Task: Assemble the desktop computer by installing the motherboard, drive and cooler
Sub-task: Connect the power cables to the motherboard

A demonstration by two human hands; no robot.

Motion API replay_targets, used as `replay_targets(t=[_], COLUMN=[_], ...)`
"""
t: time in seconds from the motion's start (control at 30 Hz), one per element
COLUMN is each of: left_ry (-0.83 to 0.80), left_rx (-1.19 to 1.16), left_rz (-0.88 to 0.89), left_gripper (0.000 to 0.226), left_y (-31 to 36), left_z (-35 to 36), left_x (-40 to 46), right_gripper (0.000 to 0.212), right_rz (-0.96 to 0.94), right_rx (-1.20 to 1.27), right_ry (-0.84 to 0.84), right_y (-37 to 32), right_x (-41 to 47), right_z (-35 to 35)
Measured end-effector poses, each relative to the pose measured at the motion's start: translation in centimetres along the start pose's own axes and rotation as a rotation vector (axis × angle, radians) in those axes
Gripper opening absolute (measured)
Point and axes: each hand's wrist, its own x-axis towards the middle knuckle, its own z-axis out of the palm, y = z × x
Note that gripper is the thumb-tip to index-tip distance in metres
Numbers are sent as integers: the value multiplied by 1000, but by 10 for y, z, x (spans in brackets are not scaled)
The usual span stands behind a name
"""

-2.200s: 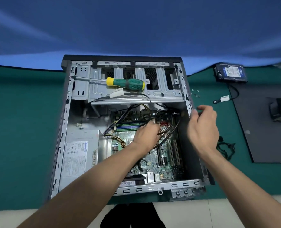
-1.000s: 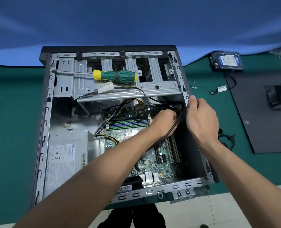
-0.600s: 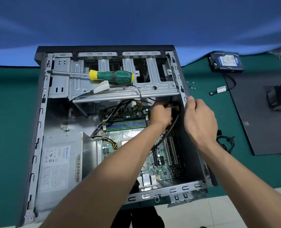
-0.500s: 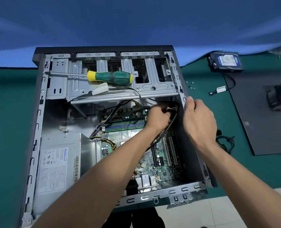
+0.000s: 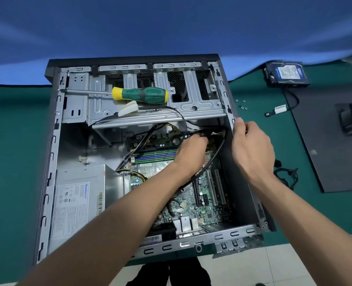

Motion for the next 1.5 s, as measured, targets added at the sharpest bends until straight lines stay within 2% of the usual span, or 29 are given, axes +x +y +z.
replay_targets(t=[0.13,0.23,0.3,0.43,0.57,0.8,1.1,1.17,1.33,1.5], left_ry=[62,54,48,35,51,-14,-15,-8,14,48], left_rx=[115,33,-66,-152,-250,-258,-267,-247,-362,-707], left_rz=[16,8,-14,63,24,99,103,45,-276,-432], left_gripper=[19,14,16,22,19,16,29,34,32,19], left_y=[2,2,-5,-10,-4,-2,1,3,8,17], left_z=[1,-1,-3,0,4,-2,-5,-5,-5,3], left_x=[-2,2,3,2,6,8,6,6,18,32], right_gripper=[41,41,41,41,42,42,42,41,42,42], right_rz=[-4,-5,-8,-2,0,4,-1,0,2,1], right_rx=[0,-6,-9,-22,-23,-30,-46,-47,-54,-54], right_ry=[-2,-3,-6,-13,-11,-5,6,7,11,13], right_y=[0,-1,-1,-1,-2,-1,-1,-1,-1,0], right_x=[0,0,-1,0,0,0,1,1,1,1], right_z=[0,0,0,1,0,0,1,1,1,2])
